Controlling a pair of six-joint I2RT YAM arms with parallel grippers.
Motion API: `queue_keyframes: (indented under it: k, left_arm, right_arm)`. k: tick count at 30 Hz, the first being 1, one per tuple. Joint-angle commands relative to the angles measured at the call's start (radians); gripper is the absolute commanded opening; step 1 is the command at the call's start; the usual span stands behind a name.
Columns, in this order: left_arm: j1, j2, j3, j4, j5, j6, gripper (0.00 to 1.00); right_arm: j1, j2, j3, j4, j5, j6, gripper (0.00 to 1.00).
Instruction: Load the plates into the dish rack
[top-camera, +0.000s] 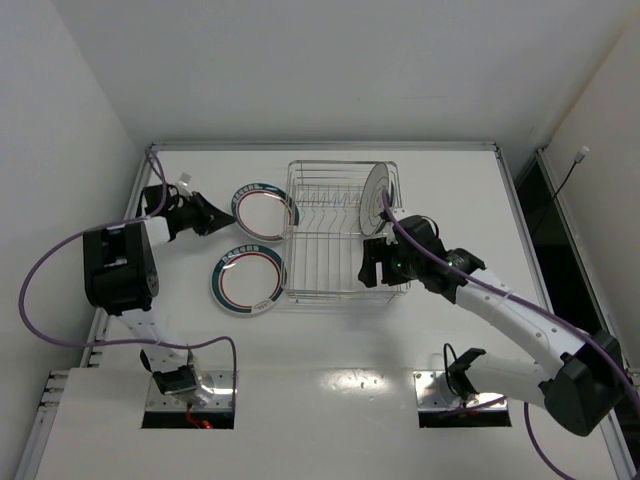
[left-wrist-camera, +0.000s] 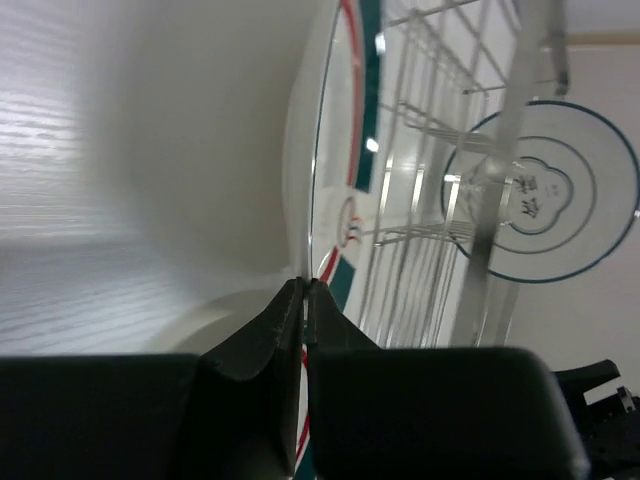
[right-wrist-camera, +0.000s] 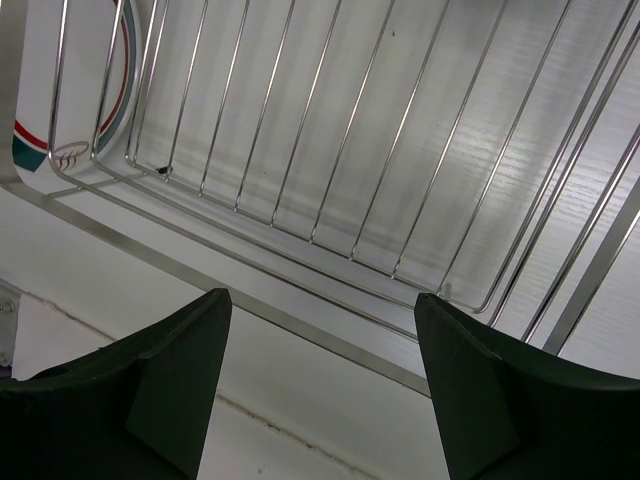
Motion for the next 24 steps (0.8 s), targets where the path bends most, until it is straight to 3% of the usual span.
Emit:
queue_keyframes:
  k: [1, 6, 11, 13, 15, 16, 18, 19, 24]
  left_arm:
    - [0.000, -0.125, -0.033, 0.177, 0.061, -0.036, 0.00]
    - [0.075, -0.245, -0.164, 0.413, 0.138, -0.180, 0.00]
    - [0.075, -0.245, -0.231, 0.722, 0.222, -0.384, 0.00]
    - [0.075, -0.217, -0.241, 0.769, 0.222, -0.424, 0.00]
    - [0.075, -0.205, -0.213, 0.704, 0.213, -0.340, 0.00]
    - [0.075, -0.191, -0.183, 0.459, 0.161, -0.255, 0.00]
    - [0.075, -0.175, -0.073, 0.201, 0.075, -0.047, 0.01]
    - [0.075, -0.156, -0.048, 0.048, -0.012, -0.008, 0.13]
    - [0.075, -0.073, 0.009, -0.093, -0.084, 0.054, 0.47]
  right_arm:
    - [-0.004, 0.001, 0.036, 0.026, -0.010, 0.001, 0.71]
    - [-0.004, 0.001, 0.059, 0.017, -0.010, -0.008, 0.71]
    - [-0.004, -0.031, 0.077, 0.017, -0.010, -0.018, 0.71]
    - [-0.004, -0.045, 0.077, 0.017, -0.001, -0.018, 0.71]
    - [-0.004, -0.054, 0.077, 0.017, -0.001, -0.018, 0.71]
    - [-0.004, -0.054, 0.077, 0.017, -0.001, -0.018, 0.71]
    - [0.005, -0.054, 0.077, 0.028, -0.001, -0.018, 0.71]
    - [0.005, -0.045, 0.068, 0.028, -0.001, -0.018, 0.71]
    - [0.005, -0.024, 0.068, 0.046, -0.021, -0.018, 0.71]
